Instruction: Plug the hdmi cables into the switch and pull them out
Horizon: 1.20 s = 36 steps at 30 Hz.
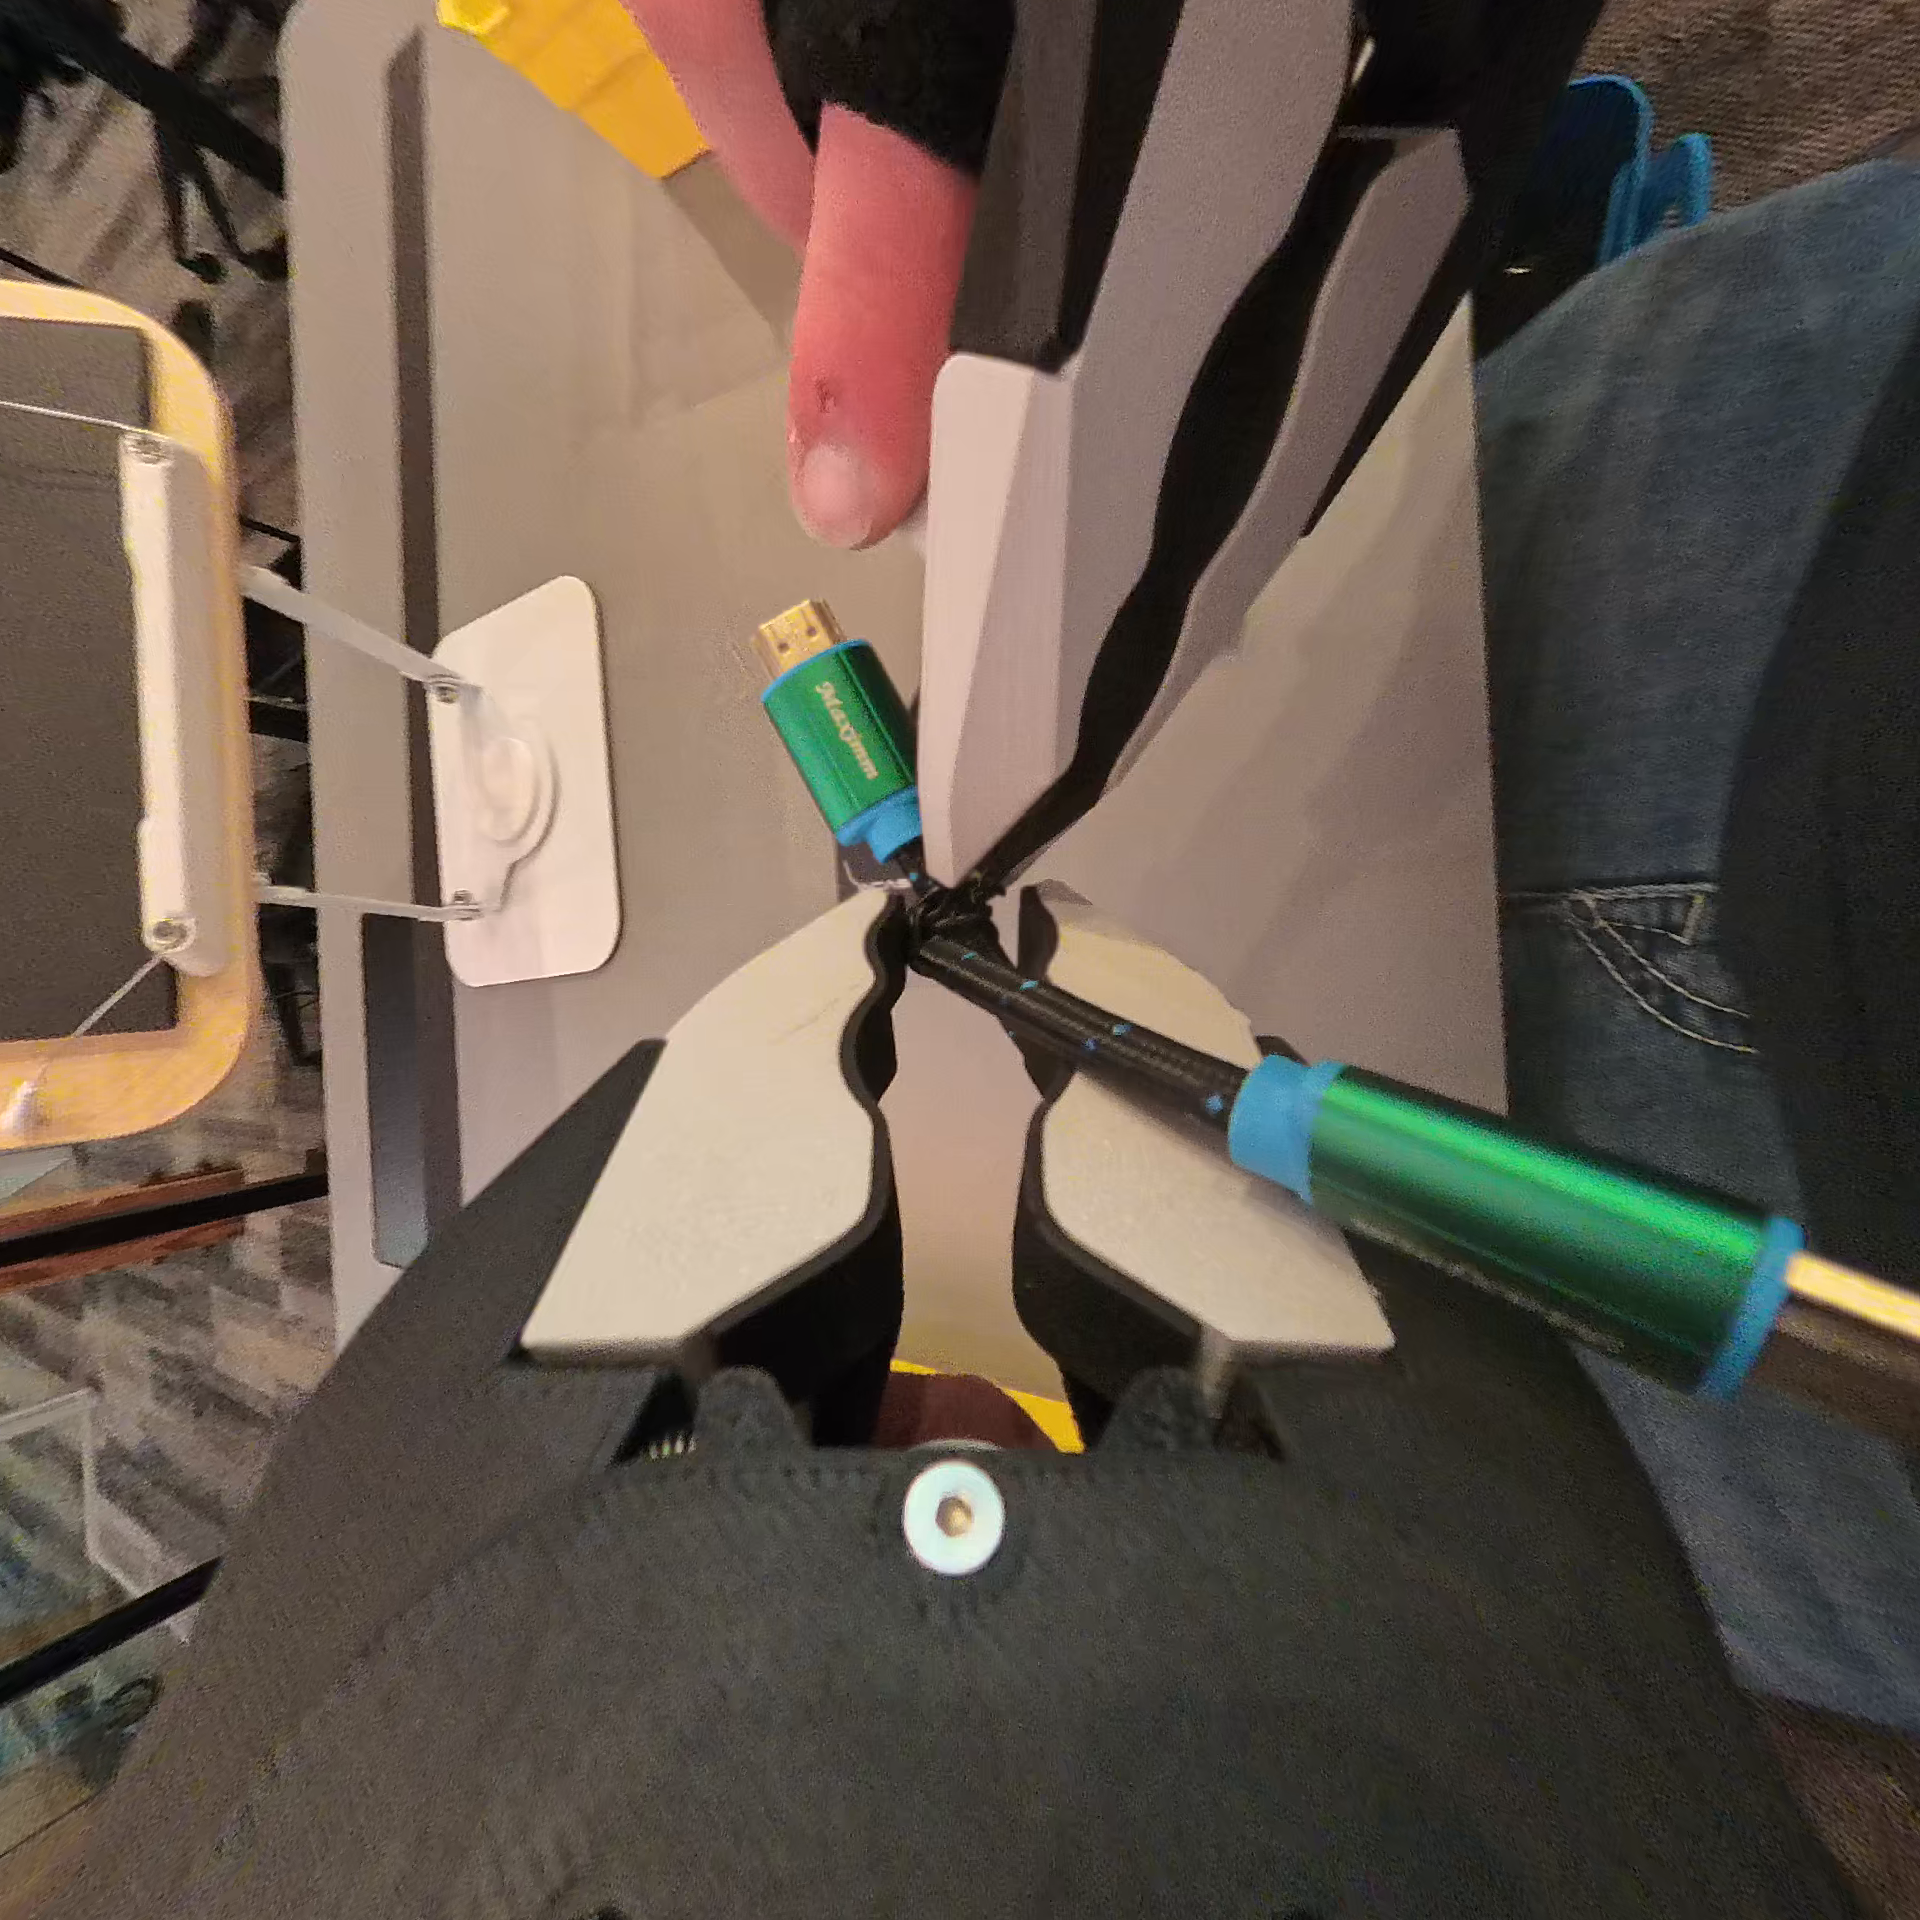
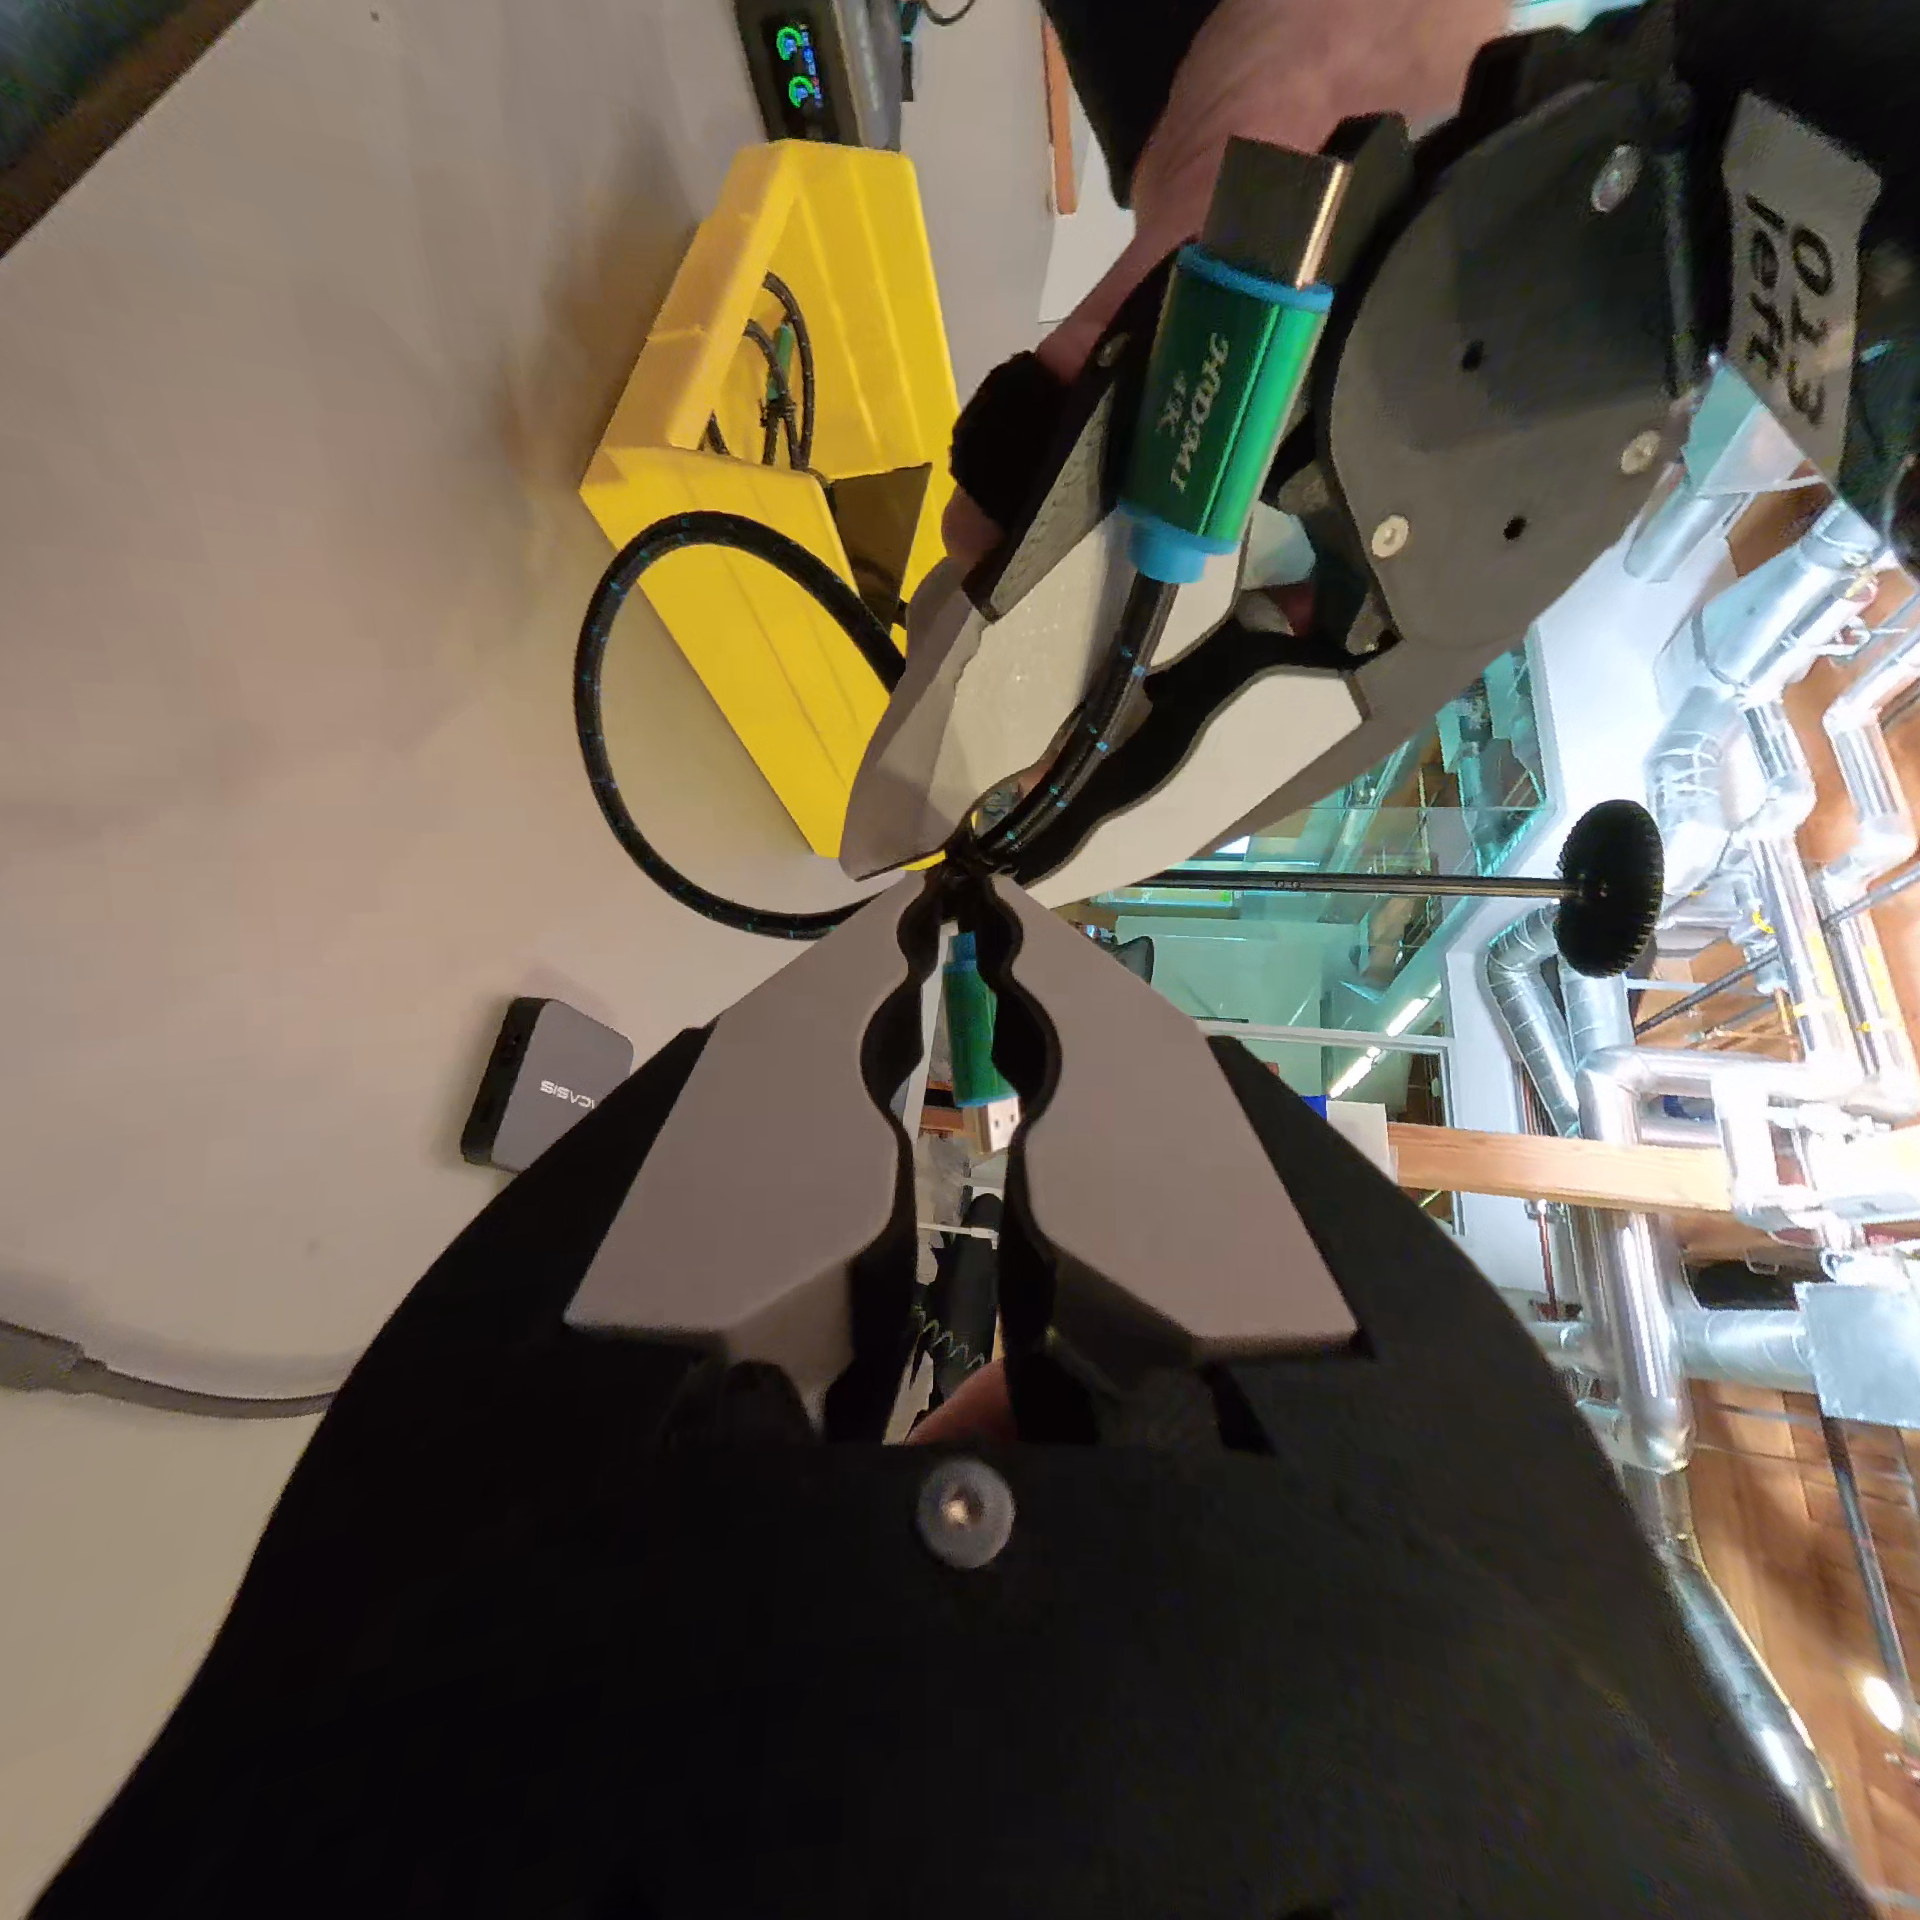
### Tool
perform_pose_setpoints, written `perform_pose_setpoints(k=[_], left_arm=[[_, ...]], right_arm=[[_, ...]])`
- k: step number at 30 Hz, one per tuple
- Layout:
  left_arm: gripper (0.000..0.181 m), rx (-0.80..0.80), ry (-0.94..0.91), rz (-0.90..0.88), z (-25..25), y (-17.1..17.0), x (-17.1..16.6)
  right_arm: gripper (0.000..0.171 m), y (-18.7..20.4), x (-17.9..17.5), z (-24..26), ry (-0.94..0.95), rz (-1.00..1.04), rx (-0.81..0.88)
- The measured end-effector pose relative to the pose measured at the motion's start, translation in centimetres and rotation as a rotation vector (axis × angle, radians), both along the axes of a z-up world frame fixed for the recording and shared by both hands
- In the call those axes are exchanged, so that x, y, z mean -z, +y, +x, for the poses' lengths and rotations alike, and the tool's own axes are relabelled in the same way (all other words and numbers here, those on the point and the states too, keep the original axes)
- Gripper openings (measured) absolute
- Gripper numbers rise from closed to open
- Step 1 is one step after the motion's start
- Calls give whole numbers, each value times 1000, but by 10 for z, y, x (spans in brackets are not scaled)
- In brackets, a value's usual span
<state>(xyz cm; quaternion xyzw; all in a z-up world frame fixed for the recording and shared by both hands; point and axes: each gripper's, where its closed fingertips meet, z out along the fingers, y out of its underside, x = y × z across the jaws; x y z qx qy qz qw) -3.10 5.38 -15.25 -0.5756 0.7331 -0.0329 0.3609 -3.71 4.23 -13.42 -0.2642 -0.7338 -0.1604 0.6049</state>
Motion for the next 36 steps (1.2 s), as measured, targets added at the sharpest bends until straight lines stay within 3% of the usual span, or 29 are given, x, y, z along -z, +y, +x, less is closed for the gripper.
perform_pose_setpoints(k=[7,19,21,28,29,31,36], left_arm=[[20,19,-8,-48,0,-5,4],[20,-103,-89,195,-2,27,-29],[20,-114,-108,200,-3,30,-32],[20,-104,-117,179,-1,28,-32],[20,-100,-117,174,-1,27,-32],[20,-96,-111,171,-2,26,-31],[20,-52,-104,101,3,14,-26]], right_arm=[[0,-5,2,-1,2,-47,-13],[0,10,-27,-2,554,-781,-36],[0,13,-26,-3,585,-828,-35],[0,9,-31,1,438,-428,-8],[7,8,-28,1,402,-388,-8],[14,4,-24,4,347,-374,-25],[8,4,-27,11,258,-223,-9]])
